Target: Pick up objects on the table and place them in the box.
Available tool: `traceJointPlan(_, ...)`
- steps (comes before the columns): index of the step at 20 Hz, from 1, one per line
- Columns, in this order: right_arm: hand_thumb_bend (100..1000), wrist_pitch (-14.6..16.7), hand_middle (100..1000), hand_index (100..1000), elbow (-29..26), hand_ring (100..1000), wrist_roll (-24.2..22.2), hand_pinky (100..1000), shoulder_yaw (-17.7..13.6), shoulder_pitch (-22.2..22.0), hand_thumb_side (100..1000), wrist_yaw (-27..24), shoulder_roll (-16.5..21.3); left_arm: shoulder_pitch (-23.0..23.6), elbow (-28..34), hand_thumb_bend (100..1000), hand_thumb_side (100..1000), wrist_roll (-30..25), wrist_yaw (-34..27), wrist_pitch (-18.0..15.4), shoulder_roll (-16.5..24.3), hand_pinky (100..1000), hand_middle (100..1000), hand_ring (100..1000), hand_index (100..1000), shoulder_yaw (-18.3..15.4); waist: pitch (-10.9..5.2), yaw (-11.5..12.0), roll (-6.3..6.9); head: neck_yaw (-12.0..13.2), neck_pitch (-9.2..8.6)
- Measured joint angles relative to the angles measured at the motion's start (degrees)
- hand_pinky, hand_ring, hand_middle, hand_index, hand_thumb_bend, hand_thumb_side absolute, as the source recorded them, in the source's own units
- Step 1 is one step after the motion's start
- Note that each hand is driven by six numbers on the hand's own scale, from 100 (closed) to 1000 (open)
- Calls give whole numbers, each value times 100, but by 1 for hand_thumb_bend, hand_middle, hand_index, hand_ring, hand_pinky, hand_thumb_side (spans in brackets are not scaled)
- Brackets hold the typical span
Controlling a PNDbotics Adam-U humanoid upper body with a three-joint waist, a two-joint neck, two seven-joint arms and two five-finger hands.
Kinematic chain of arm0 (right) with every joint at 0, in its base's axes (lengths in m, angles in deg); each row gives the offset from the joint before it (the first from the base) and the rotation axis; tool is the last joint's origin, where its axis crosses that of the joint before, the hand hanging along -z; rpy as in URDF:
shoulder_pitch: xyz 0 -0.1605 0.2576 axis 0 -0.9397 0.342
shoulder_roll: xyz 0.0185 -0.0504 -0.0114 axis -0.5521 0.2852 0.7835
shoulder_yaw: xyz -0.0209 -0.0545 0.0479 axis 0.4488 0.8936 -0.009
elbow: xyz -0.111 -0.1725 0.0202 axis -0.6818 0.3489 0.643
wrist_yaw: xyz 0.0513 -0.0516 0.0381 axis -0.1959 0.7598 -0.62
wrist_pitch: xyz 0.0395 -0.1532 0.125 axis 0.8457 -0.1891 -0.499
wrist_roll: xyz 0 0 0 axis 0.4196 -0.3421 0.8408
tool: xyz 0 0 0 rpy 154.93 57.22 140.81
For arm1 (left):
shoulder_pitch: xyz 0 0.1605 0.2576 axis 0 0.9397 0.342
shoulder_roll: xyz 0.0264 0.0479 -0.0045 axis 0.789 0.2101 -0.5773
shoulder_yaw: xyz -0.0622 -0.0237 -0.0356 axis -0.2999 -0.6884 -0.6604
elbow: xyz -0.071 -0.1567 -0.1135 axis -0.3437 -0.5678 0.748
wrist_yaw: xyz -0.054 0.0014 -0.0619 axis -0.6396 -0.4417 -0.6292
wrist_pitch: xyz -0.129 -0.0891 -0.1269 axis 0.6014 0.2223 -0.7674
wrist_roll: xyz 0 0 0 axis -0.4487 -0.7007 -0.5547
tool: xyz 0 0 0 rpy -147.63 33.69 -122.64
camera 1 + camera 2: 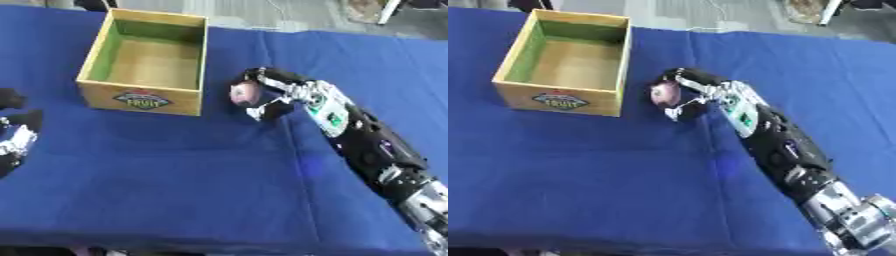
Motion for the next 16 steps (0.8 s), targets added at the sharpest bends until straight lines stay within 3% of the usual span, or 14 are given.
traceJointPlan(5, 100, 39, 593, 728, 30, 585, 371, 300, -17, -28, 237, 26, 0, 0, 0, 419, 132, 0, 0, 0, 0, 640, 538, 770, 683, 0, 6, -11, 18, 0, 0)
traceJointPlan(7, 100, 67, 490, 633, 29, 515, 571, 192, -17, -30, 222, 26, 0, 0, 0, 419, 131, 0, 0, 0, 0, 640, 538, 769, 683, 0, 6, -21, 20, 0, 0)
traceJointPlan(10, 100, 103, 438, 574, 0, 492, 876, 149, -18, -52, 211, 5, 4, 0, 0, 418, 130, 0, 0, 0, 0, 640, 538, 769, 683, 0, 3, -39, 20, 2, 0)
traceJointPlan(16, 100, 69, 415, 551, -218, 486, 1258, 137, -15, -75, 198, -208, 84, 0, 0, 420, 126, 0, 0, 0, 0, 640, 538, 769, 683, 0, -16, -40, 21, 3, -1)
